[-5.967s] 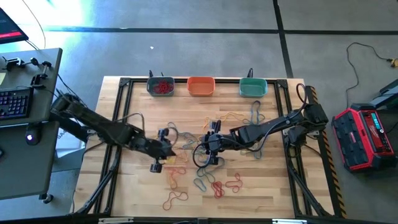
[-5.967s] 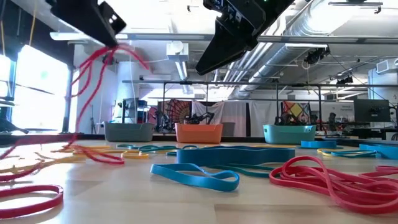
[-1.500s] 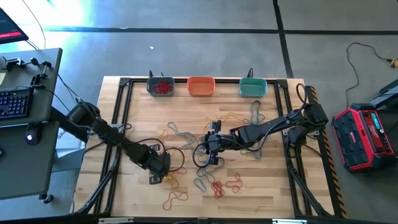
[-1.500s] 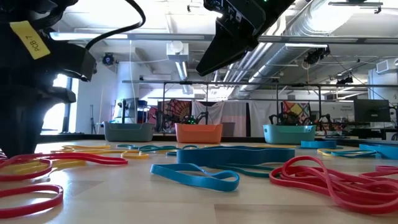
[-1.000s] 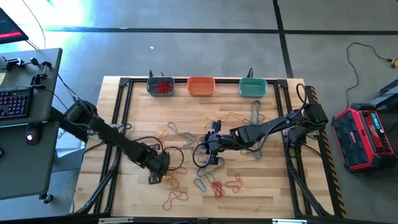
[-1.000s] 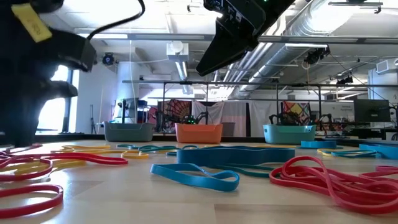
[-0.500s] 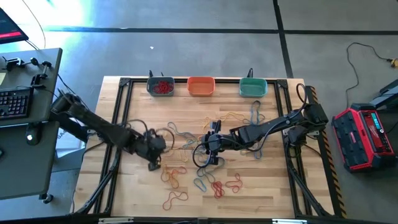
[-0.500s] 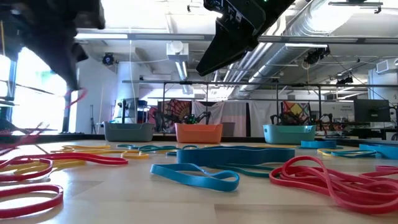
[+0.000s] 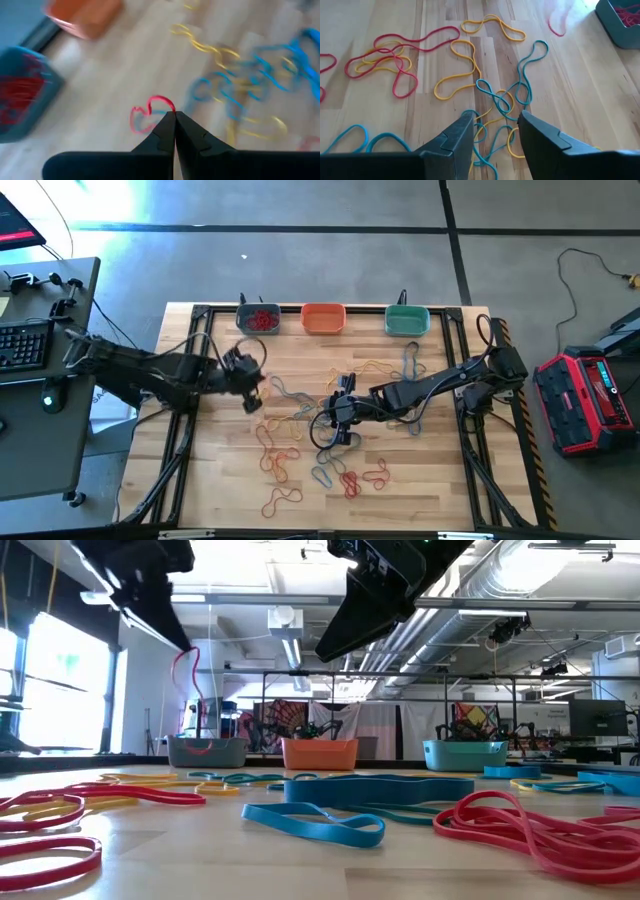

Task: Sort rubber bands into baskets
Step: Put the red rubber band into the blue bin

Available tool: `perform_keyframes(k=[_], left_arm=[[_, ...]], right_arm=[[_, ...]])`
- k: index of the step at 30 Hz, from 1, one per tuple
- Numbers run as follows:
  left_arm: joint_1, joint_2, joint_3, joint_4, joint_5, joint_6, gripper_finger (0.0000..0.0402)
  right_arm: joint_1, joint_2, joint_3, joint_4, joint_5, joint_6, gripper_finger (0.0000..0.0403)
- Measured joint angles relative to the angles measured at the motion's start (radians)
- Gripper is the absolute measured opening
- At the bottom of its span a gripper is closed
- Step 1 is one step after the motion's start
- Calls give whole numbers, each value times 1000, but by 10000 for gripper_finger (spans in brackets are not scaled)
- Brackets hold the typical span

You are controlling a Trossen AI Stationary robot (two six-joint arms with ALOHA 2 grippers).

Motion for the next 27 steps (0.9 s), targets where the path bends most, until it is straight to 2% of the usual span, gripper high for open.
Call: perform_keyframes(k=[8,15,20,27], left_arm=[[272,-14,0,41,-44,171,0],[541,29,0,167,-44,376,0],[717,82,0,272,9,505,0],[884,222,0,409,86,622,0]], right_arm=[[-2,0,0,5,0,0,144],[-2,0,0,8,23,24,144],[-2,0,0,8,24,27,144],[-6,0,0,8,25,26,144]])
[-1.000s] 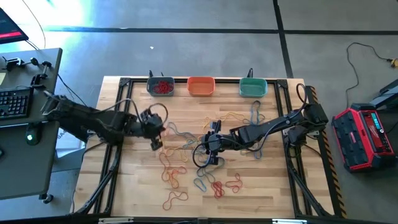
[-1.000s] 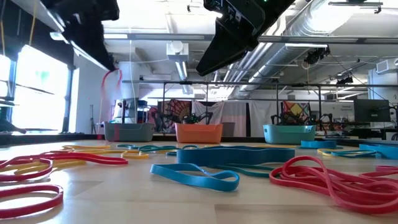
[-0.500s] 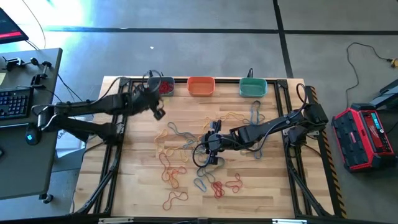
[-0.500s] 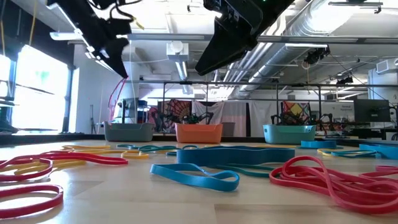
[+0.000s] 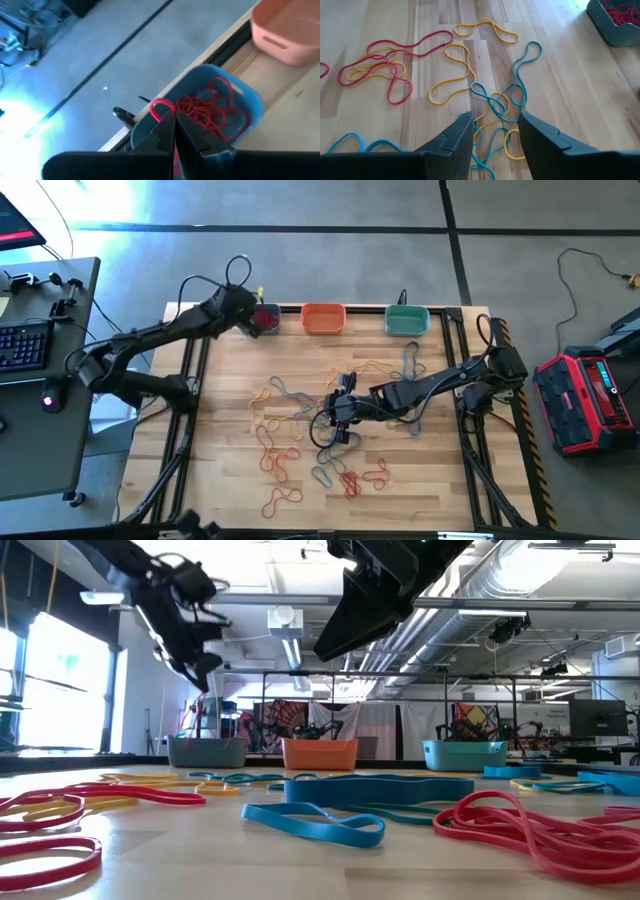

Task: Sort rubber bands into baskets
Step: Put the red rubber band into the blue bin

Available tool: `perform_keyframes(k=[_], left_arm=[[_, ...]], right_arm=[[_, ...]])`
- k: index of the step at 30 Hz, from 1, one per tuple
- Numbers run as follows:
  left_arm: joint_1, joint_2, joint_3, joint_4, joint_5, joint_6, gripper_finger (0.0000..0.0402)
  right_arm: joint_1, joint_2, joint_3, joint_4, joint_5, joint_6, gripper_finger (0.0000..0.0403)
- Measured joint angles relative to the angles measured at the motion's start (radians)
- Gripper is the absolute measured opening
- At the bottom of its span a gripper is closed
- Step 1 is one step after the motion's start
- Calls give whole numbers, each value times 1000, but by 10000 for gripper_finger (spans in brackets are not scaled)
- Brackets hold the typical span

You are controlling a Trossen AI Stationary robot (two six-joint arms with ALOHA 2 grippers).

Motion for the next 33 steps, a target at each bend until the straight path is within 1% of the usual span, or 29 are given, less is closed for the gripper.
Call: perform_keyframes(k=[5,9,12,16,21,22,25,28,30,33], left_arm=[[63,110,0,93,64,28,0],[76,161,0,91,92,27,3],[62,173,0,85,102,27,20],[34,165,0,84,108,19,56],[-18,121,-23,122,110,3,101],[-30,105,-35,135,124,-2,108],[-76,46,-82,162,209,-28,123],[-146,-31,-144,182,282,-54,128],[-204,-91,-180,176,325,-59,128],[-310,-175,-214,125,391,-75,127]], right_arm=[[-2,0,0,0,0,1,144],[-2,0,0,0,0,0,144],[-2,0,0,0,0,0,144],[-2,0,0,0,-7,0,144],[-2,0,0,0,-14,-1,144],[-2,0,0,0,-14,-2,144],[-3,0,0,-1,-15,-17,144],[-3,4,0,2,-15,-37,144],[-3,14,0,5,-16,-55,144],[-5,46,0,22,-33,-76,144]])
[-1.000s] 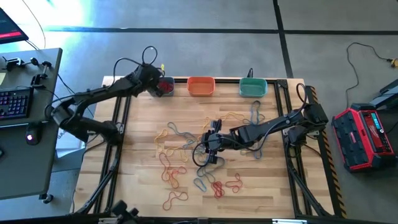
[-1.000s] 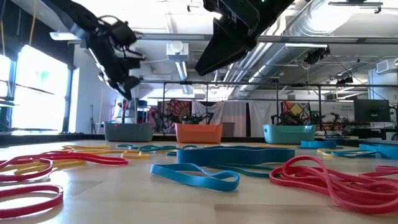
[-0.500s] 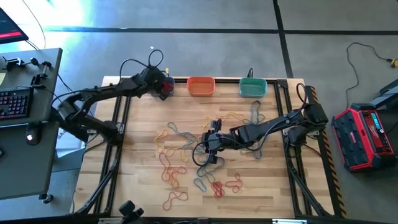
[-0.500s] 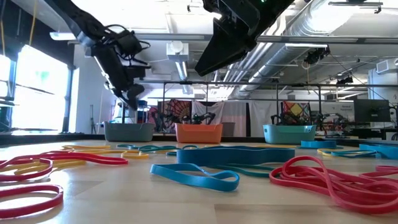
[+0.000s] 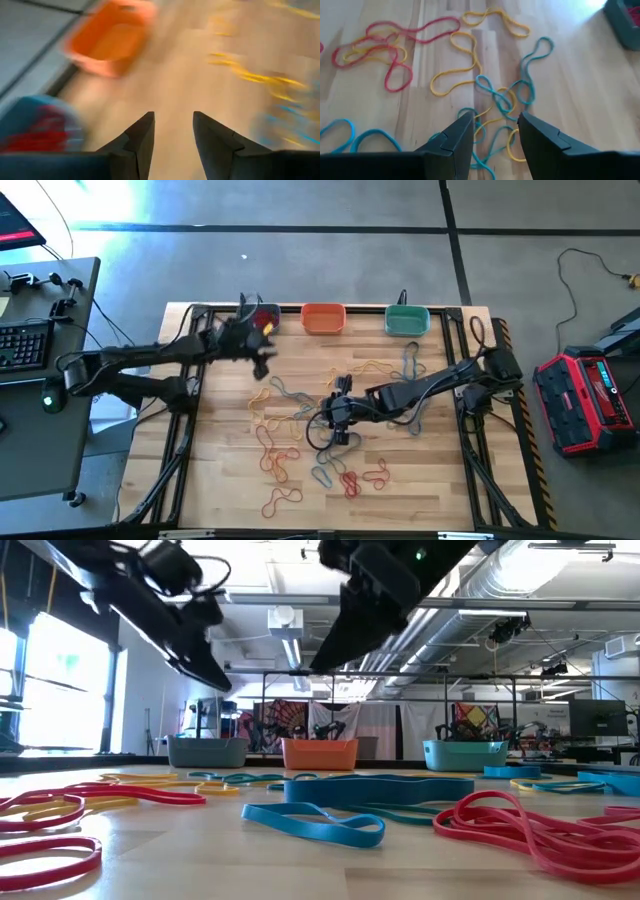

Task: Sort rubber bands into baskets
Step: Put the red rubber band into the blue bin

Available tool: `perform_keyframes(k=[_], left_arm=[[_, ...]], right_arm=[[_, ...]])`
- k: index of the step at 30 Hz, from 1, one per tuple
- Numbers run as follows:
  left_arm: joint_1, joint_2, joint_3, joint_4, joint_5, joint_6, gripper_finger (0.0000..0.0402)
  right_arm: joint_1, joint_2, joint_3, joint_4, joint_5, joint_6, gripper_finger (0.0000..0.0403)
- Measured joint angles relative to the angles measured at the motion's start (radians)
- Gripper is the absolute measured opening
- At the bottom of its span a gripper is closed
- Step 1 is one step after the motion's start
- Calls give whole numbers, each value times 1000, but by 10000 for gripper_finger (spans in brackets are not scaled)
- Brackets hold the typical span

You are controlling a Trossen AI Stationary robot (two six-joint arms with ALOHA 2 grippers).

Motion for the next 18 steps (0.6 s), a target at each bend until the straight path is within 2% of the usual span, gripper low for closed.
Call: perform_keyframes(k=[8,12,18], left_arm=[[-331,-133,-38,-144,102,-102,124],[-513,-131,-39,-217,105,-138,124],[-749,-57,-39,-206,81,-203,124]], right_arm=[[-12,78,0,34,-25,3,144],[-12,90,0,42,-24,5,144],[-12,91,0,47,-24,9,144]])
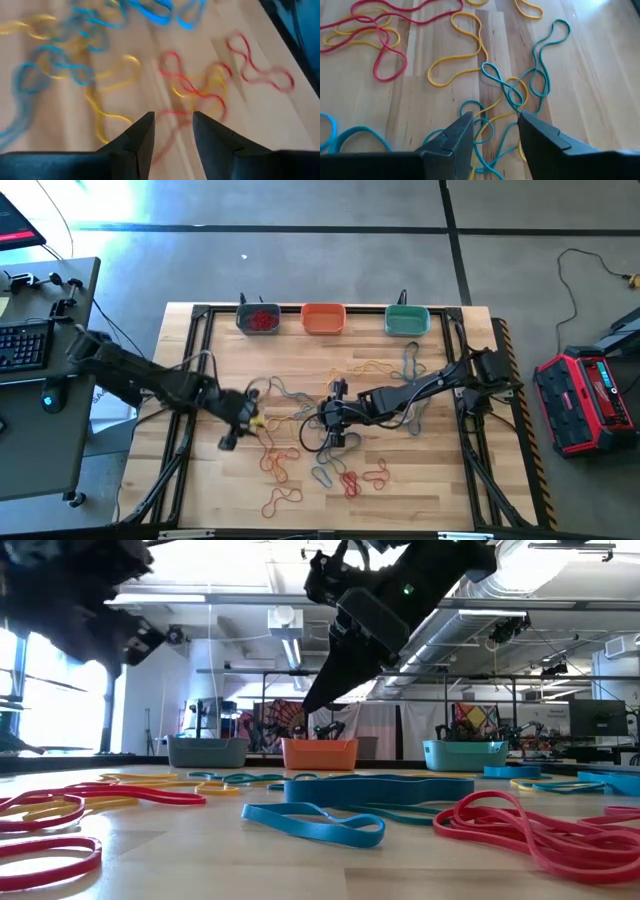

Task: Sort rubber bands into baskets
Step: Put the red rubber band into the blue bin

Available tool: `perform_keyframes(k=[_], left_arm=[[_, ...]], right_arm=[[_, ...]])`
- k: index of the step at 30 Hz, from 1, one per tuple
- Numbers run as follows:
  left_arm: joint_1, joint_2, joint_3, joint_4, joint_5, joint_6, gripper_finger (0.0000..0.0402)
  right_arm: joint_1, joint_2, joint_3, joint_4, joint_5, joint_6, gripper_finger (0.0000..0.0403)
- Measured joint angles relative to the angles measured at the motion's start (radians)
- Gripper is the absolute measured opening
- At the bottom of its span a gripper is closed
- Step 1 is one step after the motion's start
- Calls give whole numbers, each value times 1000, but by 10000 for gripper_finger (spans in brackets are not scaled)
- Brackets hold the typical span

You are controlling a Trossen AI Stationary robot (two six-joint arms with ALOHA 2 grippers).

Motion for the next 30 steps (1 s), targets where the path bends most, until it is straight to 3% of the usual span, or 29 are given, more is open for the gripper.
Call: perform_keyframes(k=[10,19,30], left_arm=[[-186,211,0,93,-129,-44,124],[-160,368,38,105,-159,-23,124],[-135,448,42,88,-111,-16,119]], right_arm=[[0,0,0,8,0,-3,144],[0,0,0,15,-8,-4,144],[0,0,0,21,-19,-6,144]])
